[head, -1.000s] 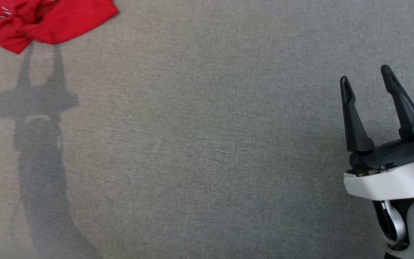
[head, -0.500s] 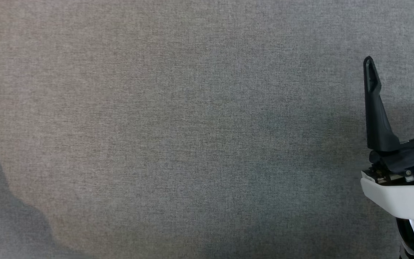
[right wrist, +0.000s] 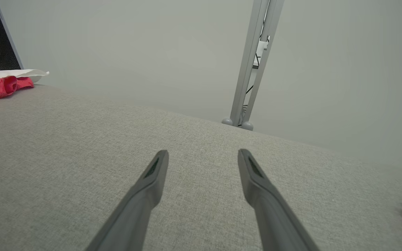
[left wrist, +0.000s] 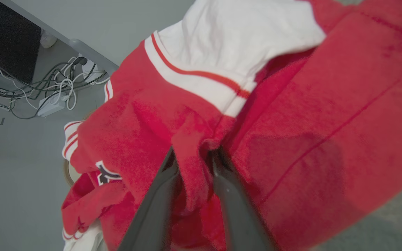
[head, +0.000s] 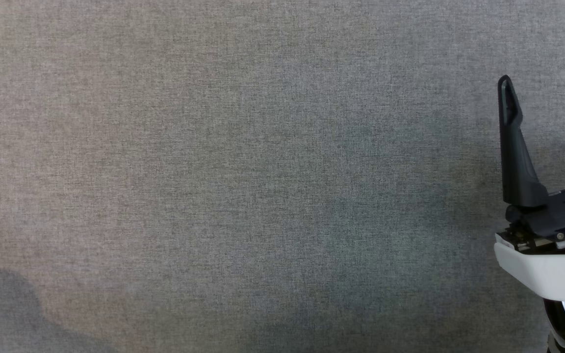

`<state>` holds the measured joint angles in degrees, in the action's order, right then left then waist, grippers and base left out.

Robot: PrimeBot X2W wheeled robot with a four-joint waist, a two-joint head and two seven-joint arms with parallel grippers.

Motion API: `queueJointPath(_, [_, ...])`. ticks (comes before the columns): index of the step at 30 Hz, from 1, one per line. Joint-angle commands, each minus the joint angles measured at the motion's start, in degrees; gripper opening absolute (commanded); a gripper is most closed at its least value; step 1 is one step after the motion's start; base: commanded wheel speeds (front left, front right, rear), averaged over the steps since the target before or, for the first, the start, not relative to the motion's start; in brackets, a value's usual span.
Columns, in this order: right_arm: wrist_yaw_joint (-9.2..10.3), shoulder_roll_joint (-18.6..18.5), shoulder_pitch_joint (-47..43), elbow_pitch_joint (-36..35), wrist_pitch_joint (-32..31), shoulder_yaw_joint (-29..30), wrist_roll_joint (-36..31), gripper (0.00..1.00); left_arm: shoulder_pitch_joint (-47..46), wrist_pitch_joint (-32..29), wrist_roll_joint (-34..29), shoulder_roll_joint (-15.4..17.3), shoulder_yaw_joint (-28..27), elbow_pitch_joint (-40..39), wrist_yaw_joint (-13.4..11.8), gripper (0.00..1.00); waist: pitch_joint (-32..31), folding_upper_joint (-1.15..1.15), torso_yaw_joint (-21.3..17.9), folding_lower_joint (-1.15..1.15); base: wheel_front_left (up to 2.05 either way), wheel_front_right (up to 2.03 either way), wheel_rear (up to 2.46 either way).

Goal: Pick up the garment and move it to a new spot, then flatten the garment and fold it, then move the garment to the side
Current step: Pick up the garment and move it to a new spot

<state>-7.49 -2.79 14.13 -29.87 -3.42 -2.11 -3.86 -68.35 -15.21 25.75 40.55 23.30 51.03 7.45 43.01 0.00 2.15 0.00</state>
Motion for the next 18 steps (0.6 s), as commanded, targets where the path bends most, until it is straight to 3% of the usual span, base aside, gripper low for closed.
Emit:
queueJointPath(1, [-0.01, -0.25, 0.65, -0.26, 0.51, 0.39, 0.08, 1.00, -0.93, 0.52, 0.44, -0.04, 0.24, 0.22, -0.05, 0.00, 0.07, 0.00, 0.08, 0.00, 0.00, 0.00, 0.00])
queueJointPath(18, [-0.01, -0.24, 0.85, 4.81, 3.72, 1.09, 3.39, 1.00, -6.51, 5.96, 3.28, 0.02, 0.97, -6.09, -0.05, 0.00, -6.92, 0.00, 1.19, 0.00, 0.00, 0.00, 0.00])
